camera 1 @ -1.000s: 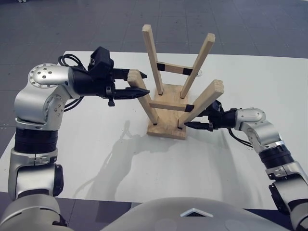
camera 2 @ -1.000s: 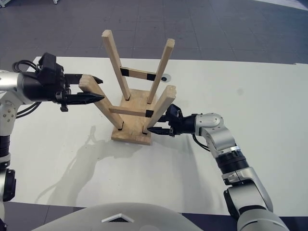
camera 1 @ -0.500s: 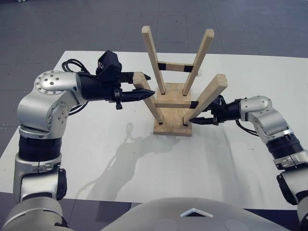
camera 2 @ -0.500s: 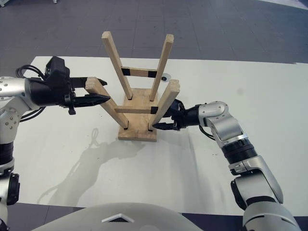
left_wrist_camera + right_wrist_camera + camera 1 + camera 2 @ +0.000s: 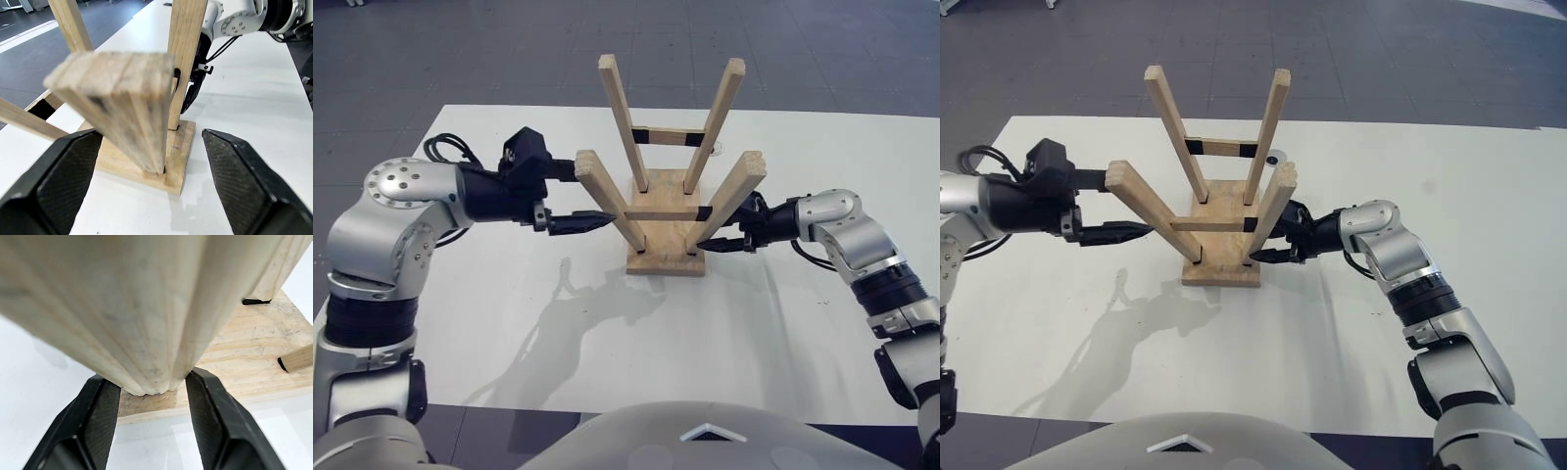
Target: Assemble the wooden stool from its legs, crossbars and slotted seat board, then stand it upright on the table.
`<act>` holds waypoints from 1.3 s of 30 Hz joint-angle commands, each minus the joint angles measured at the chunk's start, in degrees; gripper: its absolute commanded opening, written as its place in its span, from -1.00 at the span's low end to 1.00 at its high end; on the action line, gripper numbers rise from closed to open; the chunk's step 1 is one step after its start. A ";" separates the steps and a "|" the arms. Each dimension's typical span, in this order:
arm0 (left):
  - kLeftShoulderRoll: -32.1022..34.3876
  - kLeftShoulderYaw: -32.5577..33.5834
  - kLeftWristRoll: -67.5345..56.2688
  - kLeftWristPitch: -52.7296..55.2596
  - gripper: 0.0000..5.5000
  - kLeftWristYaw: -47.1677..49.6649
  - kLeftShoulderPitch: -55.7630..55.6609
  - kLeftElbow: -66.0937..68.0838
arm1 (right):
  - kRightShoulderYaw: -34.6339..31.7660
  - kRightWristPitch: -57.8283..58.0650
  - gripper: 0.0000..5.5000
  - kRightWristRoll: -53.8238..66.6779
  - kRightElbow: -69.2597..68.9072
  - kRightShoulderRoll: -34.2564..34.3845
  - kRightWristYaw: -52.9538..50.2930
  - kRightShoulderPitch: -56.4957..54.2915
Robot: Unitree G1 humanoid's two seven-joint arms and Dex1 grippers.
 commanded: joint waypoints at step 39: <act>-53.68 -5.02 6.85 34.81 0.35 68.37 7.68 -18.16 | 6.30 5.23 -0.26 -9.22 3.02 -2.06 -1.93 8.00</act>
